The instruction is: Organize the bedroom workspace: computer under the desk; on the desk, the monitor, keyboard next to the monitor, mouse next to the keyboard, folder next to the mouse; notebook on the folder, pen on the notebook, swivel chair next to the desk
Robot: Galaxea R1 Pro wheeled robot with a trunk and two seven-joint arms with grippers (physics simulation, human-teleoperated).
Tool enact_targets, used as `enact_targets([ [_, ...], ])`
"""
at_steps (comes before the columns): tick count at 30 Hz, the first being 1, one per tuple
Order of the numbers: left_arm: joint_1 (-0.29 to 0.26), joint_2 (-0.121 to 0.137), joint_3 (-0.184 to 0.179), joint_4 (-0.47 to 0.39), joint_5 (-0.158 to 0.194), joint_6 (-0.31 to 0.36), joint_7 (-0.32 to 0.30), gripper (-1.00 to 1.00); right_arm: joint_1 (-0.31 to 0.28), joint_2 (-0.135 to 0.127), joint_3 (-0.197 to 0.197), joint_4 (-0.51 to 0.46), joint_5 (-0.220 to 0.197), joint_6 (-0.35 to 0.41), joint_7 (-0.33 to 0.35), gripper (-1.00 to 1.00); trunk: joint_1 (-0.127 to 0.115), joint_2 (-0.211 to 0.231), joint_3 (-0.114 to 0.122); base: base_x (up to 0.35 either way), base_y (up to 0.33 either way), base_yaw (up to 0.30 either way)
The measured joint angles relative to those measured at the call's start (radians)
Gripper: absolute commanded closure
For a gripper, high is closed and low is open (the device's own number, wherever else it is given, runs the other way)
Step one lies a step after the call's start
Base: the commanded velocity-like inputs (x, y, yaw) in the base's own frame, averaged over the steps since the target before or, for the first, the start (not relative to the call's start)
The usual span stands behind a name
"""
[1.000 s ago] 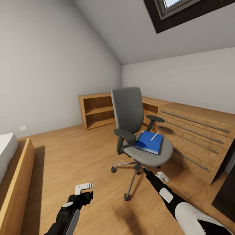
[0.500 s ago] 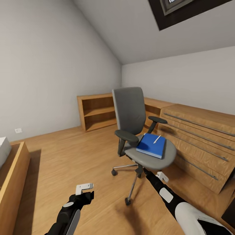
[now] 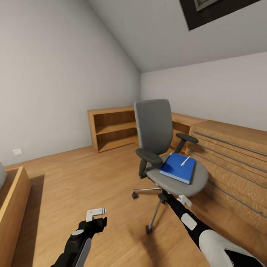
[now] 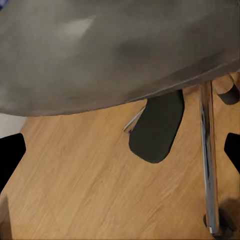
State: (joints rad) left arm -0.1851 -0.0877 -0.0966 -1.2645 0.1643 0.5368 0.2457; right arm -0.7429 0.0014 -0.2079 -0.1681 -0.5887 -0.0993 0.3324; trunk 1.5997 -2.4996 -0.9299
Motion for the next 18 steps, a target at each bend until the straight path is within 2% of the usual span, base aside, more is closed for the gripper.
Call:
enact_targets([
  [11,0.000,0.000,0.000,0.000,0.000,0.000,0.000,-1.00,0.000,-0.002,-0.007,-0.003,0.001,0.000,0.000,-1.00,0.001,0.000,0.000,0.019,0.009,0.000],
  [18,0.000,0.000,0.000,0.000,0.000,0.000,0.001,-1.00,0.000,-0.003,-0.007,-0.004,0.002,0.000,0.000,-1.00,0.001,0.000,0.000,-0.280,0.000,0.000],
])
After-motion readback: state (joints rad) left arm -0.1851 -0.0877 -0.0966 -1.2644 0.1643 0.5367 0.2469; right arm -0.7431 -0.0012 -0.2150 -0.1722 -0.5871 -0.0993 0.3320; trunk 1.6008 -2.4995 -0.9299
